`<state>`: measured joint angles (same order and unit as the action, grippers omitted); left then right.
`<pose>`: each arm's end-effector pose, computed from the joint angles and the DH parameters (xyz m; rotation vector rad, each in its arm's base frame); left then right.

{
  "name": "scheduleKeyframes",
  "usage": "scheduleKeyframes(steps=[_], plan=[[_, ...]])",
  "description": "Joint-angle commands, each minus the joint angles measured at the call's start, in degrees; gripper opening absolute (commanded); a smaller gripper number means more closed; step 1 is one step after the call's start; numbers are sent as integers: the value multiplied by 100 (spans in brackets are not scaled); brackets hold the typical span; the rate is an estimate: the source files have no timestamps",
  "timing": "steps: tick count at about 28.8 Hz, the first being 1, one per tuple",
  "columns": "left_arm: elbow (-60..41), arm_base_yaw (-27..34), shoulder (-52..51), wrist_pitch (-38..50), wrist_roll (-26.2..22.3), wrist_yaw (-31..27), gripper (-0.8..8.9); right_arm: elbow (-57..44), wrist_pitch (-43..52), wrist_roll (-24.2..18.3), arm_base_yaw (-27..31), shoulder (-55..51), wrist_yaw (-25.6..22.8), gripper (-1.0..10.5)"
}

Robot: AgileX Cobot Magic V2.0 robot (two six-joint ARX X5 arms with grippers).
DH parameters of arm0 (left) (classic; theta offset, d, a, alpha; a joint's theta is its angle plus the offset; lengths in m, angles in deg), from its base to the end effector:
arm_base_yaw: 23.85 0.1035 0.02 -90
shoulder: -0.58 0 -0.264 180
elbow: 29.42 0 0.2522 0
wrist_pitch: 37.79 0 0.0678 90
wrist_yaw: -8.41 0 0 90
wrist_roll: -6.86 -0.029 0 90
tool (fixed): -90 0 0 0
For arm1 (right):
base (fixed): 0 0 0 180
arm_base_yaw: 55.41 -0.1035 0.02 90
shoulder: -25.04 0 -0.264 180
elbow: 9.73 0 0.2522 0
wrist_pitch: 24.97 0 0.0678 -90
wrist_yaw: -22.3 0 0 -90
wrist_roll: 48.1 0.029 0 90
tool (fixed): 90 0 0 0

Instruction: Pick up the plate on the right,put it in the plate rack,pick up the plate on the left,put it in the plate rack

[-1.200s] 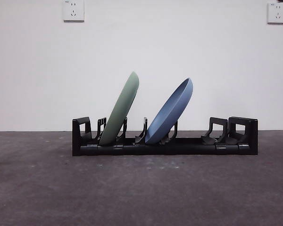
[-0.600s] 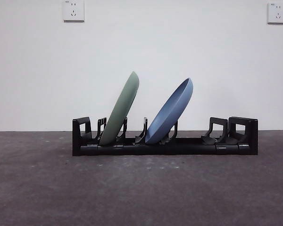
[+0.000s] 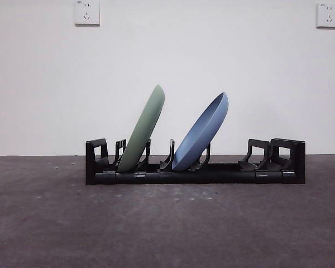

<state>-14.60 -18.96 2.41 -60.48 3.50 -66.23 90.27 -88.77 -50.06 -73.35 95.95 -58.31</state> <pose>0.0966 0.0006 0.1525 0.0285 0.1615 -0.1871 0.2205 0.0764 0.4207 -0.0781 0.6019 0.4727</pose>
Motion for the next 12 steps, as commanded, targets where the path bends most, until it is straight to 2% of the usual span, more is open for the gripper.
scheduleKeyframes(steps=[1,3,6,9,12], plan=[[-63,17,20,33,50,-13,-3,-35,50,26,-2,17,-4,3],[-63,17,31,33,50,-13,-3,-35,52,20,20,-4,-50,3],[-63,17,61,33,50,-13,-3,-35,66,-348,249,-437,-542,3],[-63,17,83,33,50,-13,-3,-37,83,-409,529,-1150,-531,3],[-63,17,83,31,50,-13,-3,-273,343,-417,1169,-1945,-529,3]])
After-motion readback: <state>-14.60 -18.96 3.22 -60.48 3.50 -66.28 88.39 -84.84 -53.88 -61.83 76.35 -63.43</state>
